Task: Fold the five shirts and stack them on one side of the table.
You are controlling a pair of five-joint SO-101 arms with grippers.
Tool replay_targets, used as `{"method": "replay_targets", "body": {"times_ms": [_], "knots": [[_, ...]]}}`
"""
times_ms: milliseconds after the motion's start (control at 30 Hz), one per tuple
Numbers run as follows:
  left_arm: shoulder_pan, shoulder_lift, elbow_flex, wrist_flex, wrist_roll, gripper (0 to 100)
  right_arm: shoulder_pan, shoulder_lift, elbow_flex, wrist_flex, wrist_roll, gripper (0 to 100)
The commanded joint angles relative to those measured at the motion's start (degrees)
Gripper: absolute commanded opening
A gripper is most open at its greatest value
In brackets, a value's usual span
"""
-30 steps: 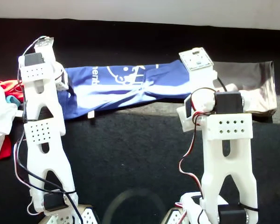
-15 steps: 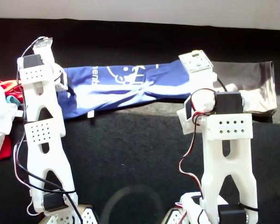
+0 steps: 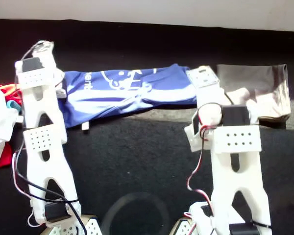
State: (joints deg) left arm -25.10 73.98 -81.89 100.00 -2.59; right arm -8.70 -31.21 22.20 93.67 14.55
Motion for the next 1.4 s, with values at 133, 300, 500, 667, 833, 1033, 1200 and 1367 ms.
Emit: {"method": "replay_targets", "body": {"times_ms": [133, 300, 500, 667, 833, 1033, 1200, 1367], "knots": [[-6.5, -11.5, 1.9, 1.3, -0.1, 1, 1.4, -11.6, 27.4, -18.1, 2.8, 18.0], [-1.5, -23.5, 15.7, 1.3, -0.1, 1, 8.3, -11.9, 40.6, -32.4, 2.8, 18.3], [10.4, -37.7, 31.3, 1.1, 0.3, 1, 12.4, -12.1, 53.8, -48.3, 2.8, 18.3], [22.5, -43.4, 31.3, -0.4, 0.3, 1, 12.4, -12.4, 63.0, -58.3, 2.6, 18.3], [32.0, -43.3, 30.1, -8.3, 0.3, 1, 12.4, -12.4, 63.3, -58.3, 2.5, 18.3], [38.9, -39.0, 29.8, -21.5, 0.2, 1, 12.4, -12.4, 63.3, -58.3, 2.5, 18.3], [43.8, -34.9, 29.8, -31.8, -0.1, 1, 12.4, -12.4, 63.3, -58.3, 2.5, 18.3], [45.6, -30.7, 29.8, -41.9, -0.1, 1, 12.4, -12.4, 63.3, -58.4, 2.5, 18.3]]}}
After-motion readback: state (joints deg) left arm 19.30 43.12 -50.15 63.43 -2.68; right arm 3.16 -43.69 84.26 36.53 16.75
